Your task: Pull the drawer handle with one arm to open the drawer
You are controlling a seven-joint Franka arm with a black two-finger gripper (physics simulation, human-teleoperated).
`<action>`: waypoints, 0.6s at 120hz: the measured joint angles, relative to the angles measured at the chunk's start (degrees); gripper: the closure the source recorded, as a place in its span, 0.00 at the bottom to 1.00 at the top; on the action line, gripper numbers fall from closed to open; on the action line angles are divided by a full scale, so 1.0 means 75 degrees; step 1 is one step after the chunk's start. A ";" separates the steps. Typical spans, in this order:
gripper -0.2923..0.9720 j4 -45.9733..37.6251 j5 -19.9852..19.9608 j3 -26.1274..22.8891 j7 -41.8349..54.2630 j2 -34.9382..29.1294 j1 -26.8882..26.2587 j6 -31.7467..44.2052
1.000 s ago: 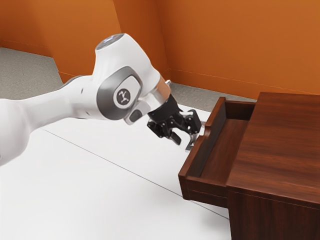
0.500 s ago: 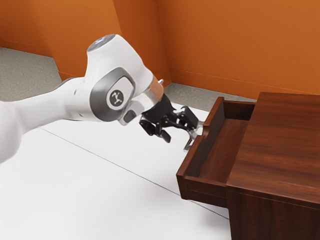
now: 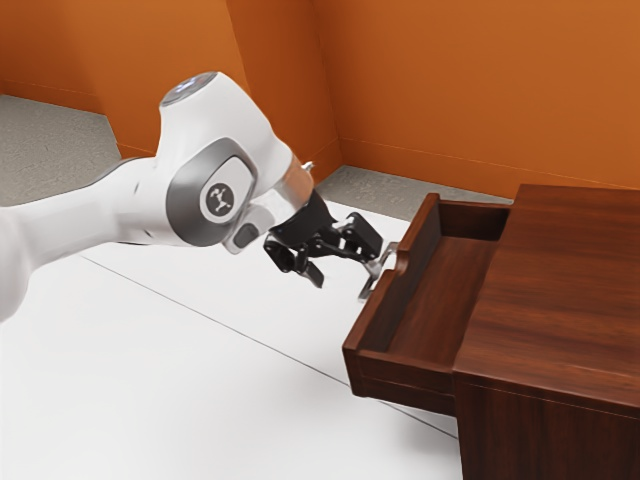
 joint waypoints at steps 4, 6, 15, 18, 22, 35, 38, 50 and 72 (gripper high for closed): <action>0.23 -0.0001 0.0001 0.0001 0.0000 0.0013 0.0018 0.0001; 0.23 -0.0001 0.0002 0.0000 0.0000 0.0021 0.0028 0.0001; 0.23 -0.0002 0.0002 -0.0002 0.0000 0.0055 0.0076 0.0002; 0.23 0.0001 0.0000 0.0001 0.0000 0.0064 0.0094 0.0002; 0.23 0.0005 -0.0001 0.0002 0.0000 0.0082 0.0127 0.0003; 0.23 0.0016 -0.0001 0.0001 0.0000 0.0190 0.0330 0.0005; 0.23 0.0016 0.0006 -0.0012 0.0000 0.0202 0.0416 0.0007; 0.25 0.0016 0.0024 -0.0036 0.0000 0.0212 0.0742 0.0019; 0.34 0.0076 -0.0006 0.0005 0.0000 -0.0700 0.0616 0.0007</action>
